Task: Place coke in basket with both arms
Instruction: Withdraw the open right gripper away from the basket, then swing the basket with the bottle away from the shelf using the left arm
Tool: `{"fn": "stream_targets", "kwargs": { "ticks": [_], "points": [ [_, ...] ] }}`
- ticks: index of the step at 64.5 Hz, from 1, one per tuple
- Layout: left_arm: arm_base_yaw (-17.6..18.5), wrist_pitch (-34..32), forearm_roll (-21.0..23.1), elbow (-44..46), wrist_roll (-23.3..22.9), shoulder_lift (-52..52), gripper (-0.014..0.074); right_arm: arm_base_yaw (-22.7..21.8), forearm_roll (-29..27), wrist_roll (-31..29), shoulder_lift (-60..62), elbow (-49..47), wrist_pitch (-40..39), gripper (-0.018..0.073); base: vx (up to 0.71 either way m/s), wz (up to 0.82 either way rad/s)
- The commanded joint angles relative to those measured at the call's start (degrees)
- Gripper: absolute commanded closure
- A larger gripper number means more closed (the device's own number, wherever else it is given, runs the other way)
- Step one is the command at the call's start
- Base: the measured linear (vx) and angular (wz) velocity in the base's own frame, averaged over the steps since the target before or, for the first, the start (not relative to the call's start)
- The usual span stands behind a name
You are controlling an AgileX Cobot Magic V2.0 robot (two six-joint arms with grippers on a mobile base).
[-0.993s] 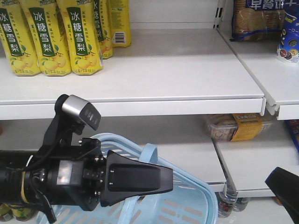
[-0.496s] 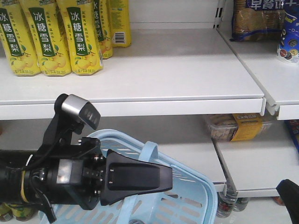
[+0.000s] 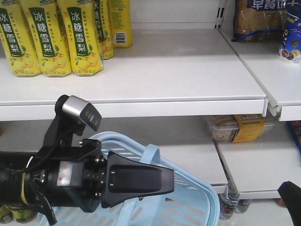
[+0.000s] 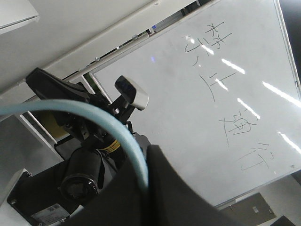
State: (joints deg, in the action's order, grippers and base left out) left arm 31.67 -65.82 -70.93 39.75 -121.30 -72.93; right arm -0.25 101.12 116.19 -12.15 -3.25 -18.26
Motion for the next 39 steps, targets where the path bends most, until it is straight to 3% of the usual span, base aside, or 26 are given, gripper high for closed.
{"fn": "stream_targets", "kwargs": {
  "ticks": [1,12,39],
  "points": [
    [0.0,-13.1,7.0,2.2,0.0,1.8,0.0603,-0.2,0.7,-0.5,-0.5,-1.5,1.1,0.0564,0.00,0.00],
    [0.1,-13.1,5.0,1.7,0.0,4.0,0.0603,-0.2,0.7,-0.5,-0.5,-1.5,1.1,0.0564,0.00,0.00],
    [0.0,-10.1,5.5,-4.8,0.0,18.9,0.0603,-0.2,0.7,-0.5,-0.5,-1.5,1.1,0.0564,0.00,0.00]
  ]
}}
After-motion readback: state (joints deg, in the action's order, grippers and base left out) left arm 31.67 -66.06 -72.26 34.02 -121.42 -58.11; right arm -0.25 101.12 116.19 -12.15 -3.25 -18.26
